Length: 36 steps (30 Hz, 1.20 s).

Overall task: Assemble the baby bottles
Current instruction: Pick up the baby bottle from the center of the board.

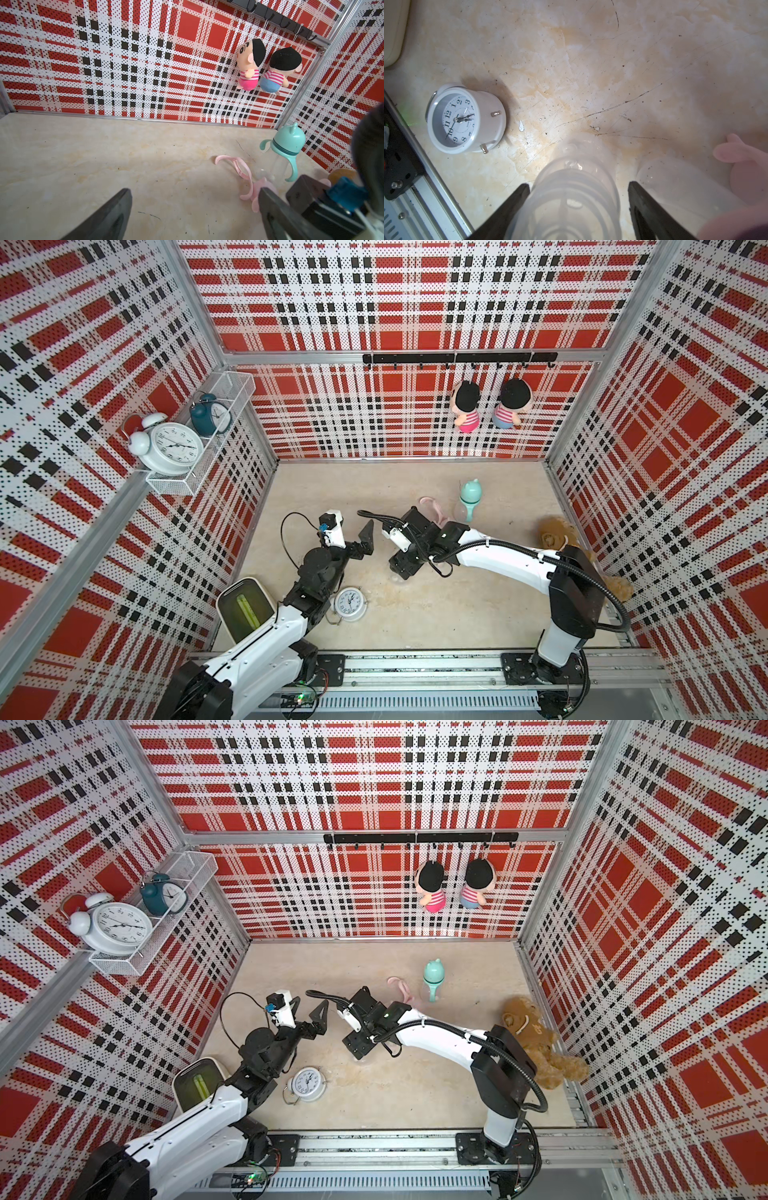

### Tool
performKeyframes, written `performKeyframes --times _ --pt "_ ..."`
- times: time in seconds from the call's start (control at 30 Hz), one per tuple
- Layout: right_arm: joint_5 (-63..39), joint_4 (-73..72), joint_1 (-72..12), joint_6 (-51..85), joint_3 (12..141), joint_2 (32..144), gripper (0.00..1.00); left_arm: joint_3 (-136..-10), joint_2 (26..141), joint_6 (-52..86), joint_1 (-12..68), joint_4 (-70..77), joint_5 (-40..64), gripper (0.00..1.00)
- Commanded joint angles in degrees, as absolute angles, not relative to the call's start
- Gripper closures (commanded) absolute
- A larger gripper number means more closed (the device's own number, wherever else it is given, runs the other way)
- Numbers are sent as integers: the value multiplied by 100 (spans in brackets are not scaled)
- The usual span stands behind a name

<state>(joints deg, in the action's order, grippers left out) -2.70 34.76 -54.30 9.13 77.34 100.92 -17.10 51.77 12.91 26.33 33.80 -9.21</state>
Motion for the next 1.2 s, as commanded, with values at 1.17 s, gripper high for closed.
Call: performKeyframes --times 1.17 --pt "-951 4969 -4766 768 9347 8562 42 -1642 5182 -489 3894 3832 1064 5"
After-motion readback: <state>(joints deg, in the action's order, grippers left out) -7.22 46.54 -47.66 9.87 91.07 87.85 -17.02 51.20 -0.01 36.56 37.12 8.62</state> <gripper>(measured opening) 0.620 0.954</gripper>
